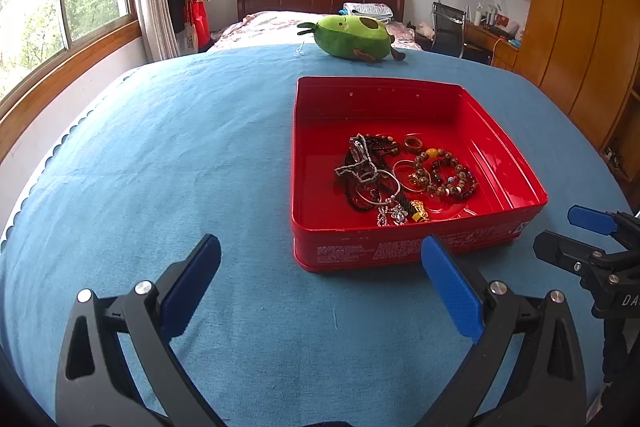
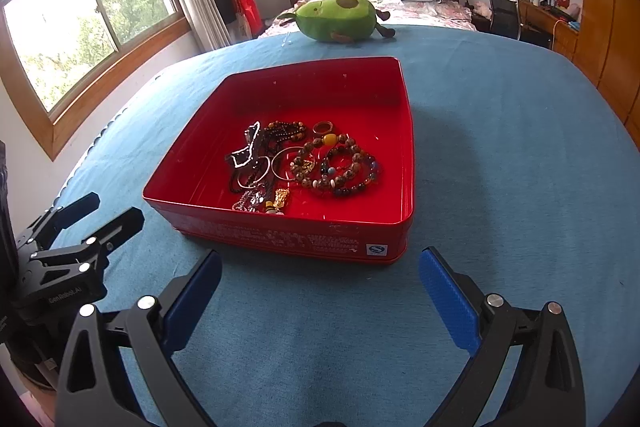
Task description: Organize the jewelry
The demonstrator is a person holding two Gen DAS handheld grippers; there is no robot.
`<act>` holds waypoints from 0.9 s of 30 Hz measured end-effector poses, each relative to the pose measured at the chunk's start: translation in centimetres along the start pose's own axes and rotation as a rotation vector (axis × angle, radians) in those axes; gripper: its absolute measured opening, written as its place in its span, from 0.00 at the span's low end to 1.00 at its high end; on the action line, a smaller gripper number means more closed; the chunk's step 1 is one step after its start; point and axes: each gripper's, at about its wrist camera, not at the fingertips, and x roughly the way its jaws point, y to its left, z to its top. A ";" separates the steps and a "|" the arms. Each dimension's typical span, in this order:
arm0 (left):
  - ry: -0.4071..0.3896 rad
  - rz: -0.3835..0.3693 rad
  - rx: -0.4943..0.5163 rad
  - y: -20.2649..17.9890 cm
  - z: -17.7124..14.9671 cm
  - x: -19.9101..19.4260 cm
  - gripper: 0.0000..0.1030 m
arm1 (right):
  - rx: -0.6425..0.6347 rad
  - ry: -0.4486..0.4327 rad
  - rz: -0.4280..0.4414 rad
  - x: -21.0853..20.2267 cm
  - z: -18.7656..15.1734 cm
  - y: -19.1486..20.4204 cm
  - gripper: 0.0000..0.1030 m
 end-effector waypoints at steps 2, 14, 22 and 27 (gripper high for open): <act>0.002 -0.002 -0.001 0.0 0.0 0.0 0.97 | 0.001 0.000 -0.001 0.0 0.0 0.0 0.96; -0.003 -0.002 -0.004 0.1 0.0 0.0 0.97 | 0.000 0.002 0.000 0.1 -0.1 0.1 0.96; 0.005 0.000 -0.006 0.2 0.1 0.1 0.97 | 0.000 0.003 0.000 0.2 -0.1 0.1 0.96; 0.007 0.002 -0.004 0.2 0.2 0.3 0.97 | -0.001 0.004 0.000 0.3 -0.2 0.1 0.96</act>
